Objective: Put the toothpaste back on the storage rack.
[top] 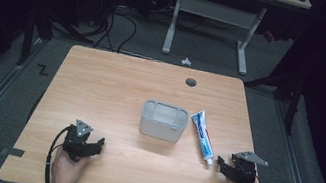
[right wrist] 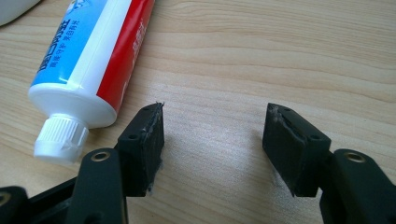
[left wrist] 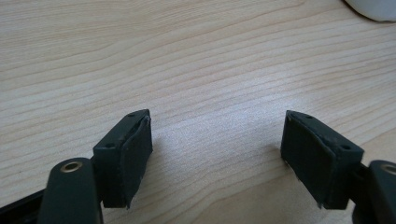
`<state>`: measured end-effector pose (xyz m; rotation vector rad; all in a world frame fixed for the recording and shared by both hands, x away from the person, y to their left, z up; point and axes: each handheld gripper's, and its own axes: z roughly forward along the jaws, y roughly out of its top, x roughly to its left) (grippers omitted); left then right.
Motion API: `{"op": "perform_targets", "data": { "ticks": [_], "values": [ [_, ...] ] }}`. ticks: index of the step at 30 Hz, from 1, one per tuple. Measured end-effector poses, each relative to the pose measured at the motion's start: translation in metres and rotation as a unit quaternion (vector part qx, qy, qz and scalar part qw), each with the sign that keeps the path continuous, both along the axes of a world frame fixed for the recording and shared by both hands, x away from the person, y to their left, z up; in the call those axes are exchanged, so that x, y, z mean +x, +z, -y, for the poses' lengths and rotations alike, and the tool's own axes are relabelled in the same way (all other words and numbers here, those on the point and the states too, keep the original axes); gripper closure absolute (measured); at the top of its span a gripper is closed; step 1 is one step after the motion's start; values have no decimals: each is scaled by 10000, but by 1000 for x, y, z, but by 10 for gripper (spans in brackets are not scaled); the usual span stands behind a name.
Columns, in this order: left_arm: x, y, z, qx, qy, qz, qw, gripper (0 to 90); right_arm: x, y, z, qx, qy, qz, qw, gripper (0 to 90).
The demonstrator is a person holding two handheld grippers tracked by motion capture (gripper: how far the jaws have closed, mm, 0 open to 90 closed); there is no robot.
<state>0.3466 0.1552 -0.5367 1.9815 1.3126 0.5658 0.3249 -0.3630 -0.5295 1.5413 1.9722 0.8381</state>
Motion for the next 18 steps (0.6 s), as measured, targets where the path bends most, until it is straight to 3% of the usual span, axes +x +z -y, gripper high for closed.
{"op": "perform_targets", "data": {
  "ticks": [18],
  "values": [
    [0, 0, -1, -11, 17, -9, 10000, 255, 0, 0, -1, -3, -54, -3, 10000, 363]
  ]
}}
